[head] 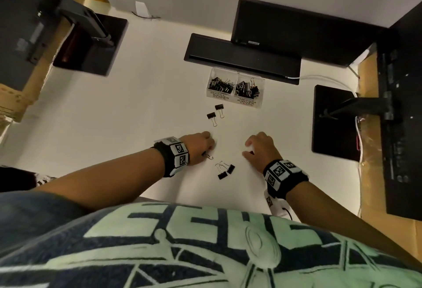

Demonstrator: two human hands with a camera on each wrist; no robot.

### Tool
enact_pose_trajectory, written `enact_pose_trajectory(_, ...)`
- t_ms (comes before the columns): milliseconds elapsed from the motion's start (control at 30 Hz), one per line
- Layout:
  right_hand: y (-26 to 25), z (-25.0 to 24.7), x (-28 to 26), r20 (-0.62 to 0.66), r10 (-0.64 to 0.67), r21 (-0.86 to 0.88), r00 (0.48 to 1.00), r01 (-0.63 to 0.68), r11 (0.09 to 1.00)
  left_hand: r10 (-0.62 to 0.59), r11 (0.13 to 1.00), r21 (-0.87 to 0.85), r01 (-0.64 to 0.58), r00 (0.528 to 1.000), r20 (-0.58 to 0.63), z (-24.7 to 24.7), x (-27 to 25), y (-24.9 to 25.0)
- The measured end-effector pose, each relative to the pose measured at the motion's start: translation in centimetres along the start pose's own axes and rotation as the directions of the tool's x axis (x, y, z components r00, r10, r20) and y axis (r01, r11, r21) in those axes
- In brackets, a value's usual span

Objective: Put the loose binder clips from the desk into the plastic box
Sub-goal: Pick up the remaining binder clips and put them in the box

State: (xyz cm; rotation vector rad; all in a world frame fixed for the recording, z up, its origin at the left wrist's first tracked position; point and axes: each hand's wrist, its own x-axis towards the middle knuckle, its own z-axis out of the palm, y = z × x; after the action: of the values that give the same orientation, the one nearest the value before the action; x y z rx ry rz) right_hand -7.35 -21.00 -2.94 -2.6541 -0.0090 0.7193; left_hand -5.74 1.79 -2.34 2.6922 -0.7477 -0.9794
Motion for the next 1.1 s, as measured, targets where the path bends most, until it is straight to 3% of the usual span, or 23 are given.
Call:
enact_pose_trajectory(67,-0.1,0.3,-0.2,-0.035,-0.001,0.052,0.999,0.003,0.999,-0.015,0.999,-0.029,0.016,1.0,0.013,0.2,-0.1,0.2)
enact_pose_trajectory(233,-0.4,0.6,-0.5,-0.058,0.082,0.273,0.995,-0.063,0.96,-0.017,0.984,-0.176,0.002,0.997,-0.082,1.1,-0.7,1.9)
enact_pose_trajectory(467,-1.3,1.2,-1.2,-0.01,0.041,0.45,0.999,-0.032,0.892,0.039,0.999,-0.036,-0.04,0.999,-0.037,2.7,-1.7,4.4)
enact_pose_trajectory(600,-1.6,0.9,-1.2,0.079,0.068,0.666,0.995,-0.103,0.739,0.116,0.989,0.089,-0.116,0.993,0.008,3.7,-1.5,4.5)
enact_pose_trajectory(700,-1.5,0.7,-1.2,0.15,0.087,0.748,0.985,-0.17,0.641,0.102,0.988,0.113,-0.103,0.995,0.012,3.9,-1.2,4.6)
enact_pose_trajectory(800,-1.8,1.1,-1.4,0.295,0.122,0.846,0.948,-0.319,0.428,0.092,0.989,0.114,-0.089,0.996,-0.018,4.0,-0.9,4.4)
enact_pose_trajectory(833,-2.0,1.2,-1.5,0.328,0.127,0.849,0.936,-0.351,0.396,0.103,0.988,0.122,-0.097,0.994,-0.037,4.0,-0.8,4.2)
enact_pose_trajectory(900,-2.1,1.3,-1.6,0.342,0.131,0.819,0.93,-0.364,0.443,0.122,0.985,0.135,-0.111,0.99,-0.071,4.0,-0.8,4.0)
enact_pose_trajectory(1033,-1.7,1.6,-2.1,0.213,0.073,0.612,0.974,-0.191,0.768,0.116,0.988,0.114,-0.101,0.984,-0.138,3.4,-0.9,3.1)
enact_pose_trajectory(1100,-1.6,2.1,-2.3,0.151,0.046,0.471,0.987,-0.113,0.875,0.104,0.991,0.105,-0.087,0.979,-0.177,3.0,-0.7,2.6)
